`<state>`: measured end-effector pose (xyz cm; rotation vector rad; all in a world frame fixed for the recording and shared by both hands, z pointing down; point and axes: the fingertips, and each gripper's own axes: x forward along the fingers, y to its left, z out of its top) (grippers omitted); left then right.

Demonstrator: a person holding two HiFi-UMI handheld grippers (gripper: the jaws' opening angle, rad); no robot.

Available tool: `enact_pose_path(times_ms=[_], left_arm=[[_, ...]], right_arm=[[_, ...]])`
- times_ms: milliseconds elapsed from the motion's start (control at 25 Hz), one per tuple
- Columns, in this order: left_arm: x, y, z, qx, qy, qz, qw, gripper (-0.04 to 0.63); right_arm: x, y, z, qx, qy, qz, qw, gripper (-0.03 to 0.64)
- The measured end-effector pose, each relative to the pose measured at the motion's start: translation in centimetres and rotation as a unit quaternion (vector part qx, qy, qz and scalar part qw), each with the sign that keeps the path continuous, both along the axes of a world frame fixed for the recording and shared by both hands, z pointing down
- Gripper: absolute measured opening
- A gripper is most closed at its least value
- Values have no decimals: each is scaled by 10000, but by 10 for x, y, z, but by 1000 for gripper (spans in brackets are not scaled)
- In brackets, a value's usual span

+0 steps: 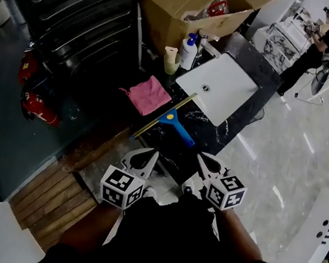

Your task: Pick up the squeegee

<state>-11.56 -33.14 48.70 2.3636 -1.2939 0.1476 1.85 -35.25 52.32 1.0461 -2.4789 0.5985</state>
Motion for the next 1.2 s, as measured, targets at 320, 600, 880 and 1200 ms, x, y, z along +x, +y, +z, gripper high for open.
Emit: enact_pose_path(times_ms=[320, 600, 880, 1200], left_arm=[[-6, -4, 3, -84, -22, -596, 9982, 17], [-6, -4, 3, -132, -109, -1012, 9947, 17], [-4, 5, 4, -238, -205, -1249, 9917, 17], [-14, 16, 4, -250, -233, -1594, 9866, 17]], right_arm=[[-9, -23, 4, -2, 127, -589, 9982, 9], [-17, -36, 31, -86, 469, -1171, 9920, 9], [-31, -53, 51, -80, 793, -1541, 9848, 27], [-54, -83, 67, 187, 1199, -1732, 9774, 112]])
